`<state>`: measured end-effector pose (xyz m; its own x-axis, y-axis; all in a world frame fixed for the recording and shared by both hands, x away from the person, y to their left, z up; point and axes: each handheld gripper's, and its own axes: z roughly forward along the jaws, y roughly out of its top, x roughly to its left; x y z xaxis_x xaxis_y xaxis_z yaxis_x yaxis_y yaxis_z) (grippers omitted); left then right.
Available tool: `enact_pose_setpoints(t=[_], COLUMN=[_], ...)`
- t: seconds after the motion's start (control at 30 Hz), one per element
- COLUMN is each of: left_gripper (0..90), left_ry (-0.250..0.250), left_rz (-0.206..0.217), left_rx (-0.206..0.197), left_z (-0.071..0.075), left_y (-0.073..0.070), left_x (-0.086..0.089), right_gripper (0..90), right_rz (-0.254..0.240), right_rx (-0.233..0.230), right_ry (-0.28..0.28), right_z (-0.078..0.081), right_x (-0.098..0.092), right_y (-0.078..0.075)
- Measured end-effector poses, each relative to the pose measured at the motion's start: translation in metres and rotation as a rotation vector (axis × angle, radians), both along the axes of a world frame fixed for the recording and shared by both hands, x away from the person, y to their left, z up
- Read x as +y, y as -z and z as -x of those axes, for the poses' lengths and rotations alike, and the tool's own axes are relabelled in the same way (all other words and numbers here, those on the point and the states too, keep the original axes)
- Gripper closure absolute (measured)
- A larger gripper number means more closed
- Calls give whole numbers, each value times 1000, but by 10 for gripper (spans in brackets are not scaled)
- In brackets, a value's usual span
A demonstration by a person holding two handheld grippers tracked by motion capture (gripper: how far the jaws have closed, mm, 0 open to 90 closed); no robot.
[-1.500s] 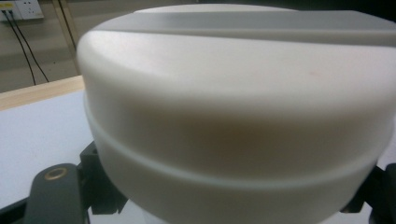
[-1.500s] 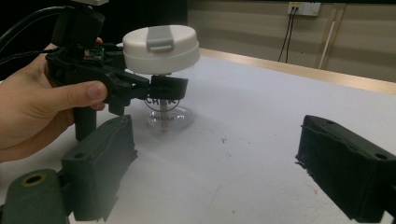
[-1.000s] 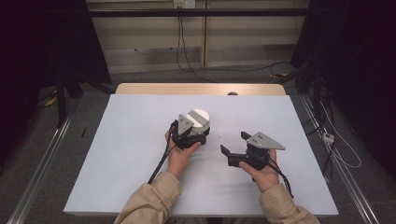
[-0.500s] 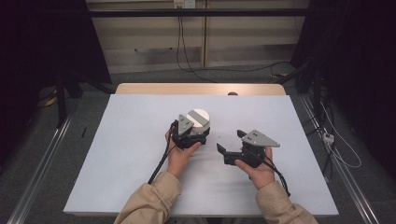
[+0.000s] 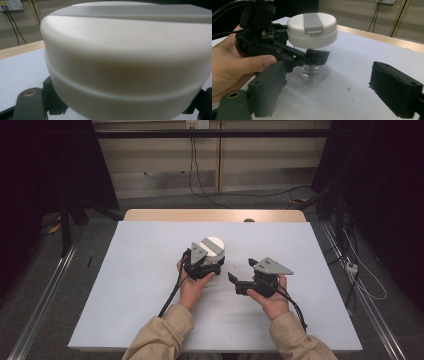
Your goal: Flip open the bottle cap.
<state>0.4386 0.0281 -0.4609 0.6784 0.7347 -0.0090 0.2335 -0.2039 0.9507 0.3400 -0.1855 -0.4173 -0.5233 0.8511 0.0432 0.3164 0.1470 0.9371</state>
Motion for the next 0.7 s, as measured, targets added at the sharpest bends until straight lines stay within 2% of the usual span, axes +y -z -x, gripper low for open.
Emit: enact_pose_setpoints(t=[0.13, 0.23, 0.3, 0.33, 0.4, 0.43, 0.6, 0.63, 0.7], left_gripper=[187, 187, 187, 187, 187, 187, 187, 187, 187], left_ry=[-1, -1, -1, -1, -1, -1, -1, -2, -2], left_rz=[-1, -2, -1, -1, -1, -2, -2, -1, -1], left_rx=[0, -1, -1, -1, -1, -1, -1, 0, 0], left_z=[0, 0, 0, 0, 0, 0, 0, 1, 1], left_y=[0, 0, 0, 0, 0, 0, 0, 0, 0], left_x=[0, 0, 0, 0, 0, 0, 0, -1, -1], right_gripper=[271, 322, 435, 435, 532, 532, 706, 770, 801], right_rz=[3, 6, 7, 7, 12, 12, 15, 16, 19], right_rx=[5, 8, 8, 8, 4, 4, -1, 0, 2], right_ry=[-11, -17, -26, -26, -36, -36, -59, -68, -70], right_z=[-2, -2, -4, -4, -5, -5, -7, -8, -8], right_x=[3, 4, 5, 5, 8, 8, 11, 12, 12], right_y=[0, -1, -1, -1, -2, -2, -5, -6, -6])
